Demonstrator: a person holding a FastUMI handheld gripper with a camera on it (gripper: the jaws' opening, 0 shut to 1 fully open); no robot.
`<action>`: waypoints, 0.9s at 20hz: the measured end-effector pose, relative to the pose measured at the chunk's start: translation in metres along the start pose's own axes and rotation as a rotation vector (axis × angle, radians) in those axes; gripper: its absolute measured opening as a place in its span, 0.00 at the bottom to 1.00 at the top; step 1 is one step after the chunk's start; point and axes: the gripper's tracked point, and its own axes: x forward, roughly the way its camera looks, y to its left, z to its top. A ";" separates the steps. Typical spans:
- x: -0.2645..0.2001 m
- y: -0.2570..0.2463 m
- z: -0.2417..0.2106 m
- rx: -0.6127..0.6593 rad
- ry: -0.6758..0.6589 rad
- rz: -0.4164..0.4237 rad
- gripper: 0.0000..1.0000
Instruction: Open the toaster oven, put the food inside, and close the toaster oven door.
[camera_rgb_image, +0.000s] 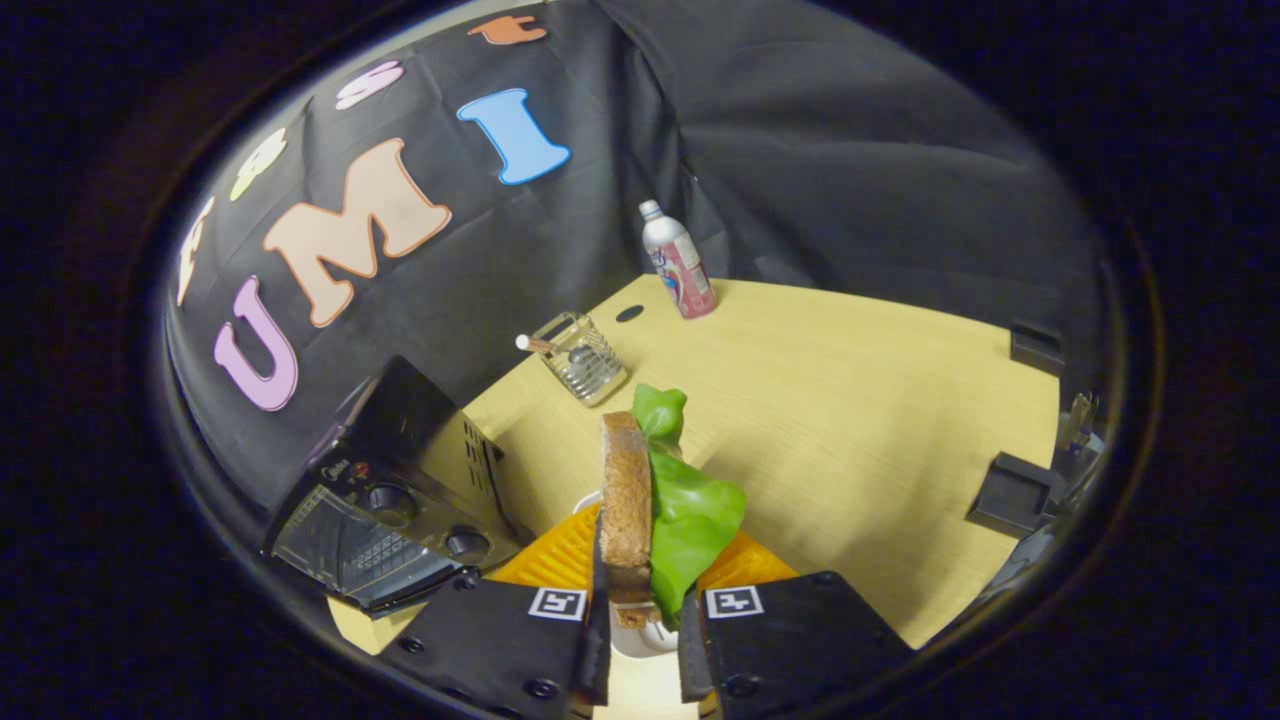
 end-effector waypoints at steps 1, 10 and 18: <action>-0.003 0.001 0.005 -0.005 -0.013 -0.003 0.29; -0.042 0.038 0.041 -0.039 -0.106 0.014 0.29; -0.075 0.104 0.010 0.001 -0.097 0.139 0.29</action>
